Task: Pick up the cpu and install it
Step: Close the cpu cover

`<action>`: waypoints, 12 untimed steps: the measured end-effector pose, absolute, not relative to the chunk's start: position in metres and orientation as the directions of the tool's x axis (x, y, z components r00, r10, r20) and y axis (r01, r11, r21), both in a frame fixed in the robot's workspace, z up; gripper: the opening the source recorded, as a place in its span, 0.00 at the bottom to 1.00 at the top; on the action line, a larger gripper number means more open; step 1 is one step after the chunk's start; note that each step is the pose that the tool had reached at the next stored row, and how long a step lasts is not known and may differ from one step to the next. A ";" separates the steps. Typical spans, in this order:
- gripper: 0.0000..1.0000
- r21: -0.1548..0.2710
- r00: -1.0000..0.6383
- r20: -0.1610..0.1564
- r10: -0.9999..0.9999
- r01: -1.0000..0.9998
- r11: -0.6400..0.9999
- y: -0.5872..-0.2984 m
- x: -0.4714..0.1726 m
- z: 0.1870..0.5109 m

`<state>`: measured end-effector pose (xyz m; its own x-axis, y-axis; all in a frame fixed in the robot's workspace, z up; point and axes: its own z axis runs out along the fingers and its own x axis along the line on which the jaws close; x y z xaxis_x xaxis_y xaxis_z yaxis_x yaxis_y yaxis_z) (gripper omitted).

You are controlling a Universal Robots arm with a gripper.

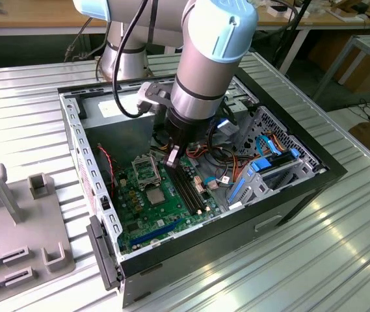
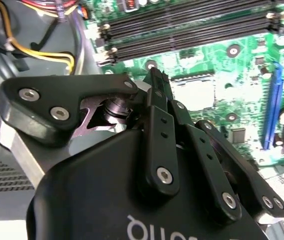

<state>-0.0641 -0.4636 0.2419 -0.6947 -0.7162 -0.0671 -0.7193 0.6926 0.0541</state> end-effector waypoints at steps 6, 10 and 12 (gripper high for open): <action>0.11 0.068 -0.692 -0.081 -0.717 -0.722 0.689 -0.454 -0.062 0.241; 0.11 0.078 -0.691 -0.092 -0.717 -0.723 0.686 -0.450 -0.062 0.239; 0.11 0.083 -0.690 -0.097 -0.717 -0.723 0.685 -0.448 -0.062 0.236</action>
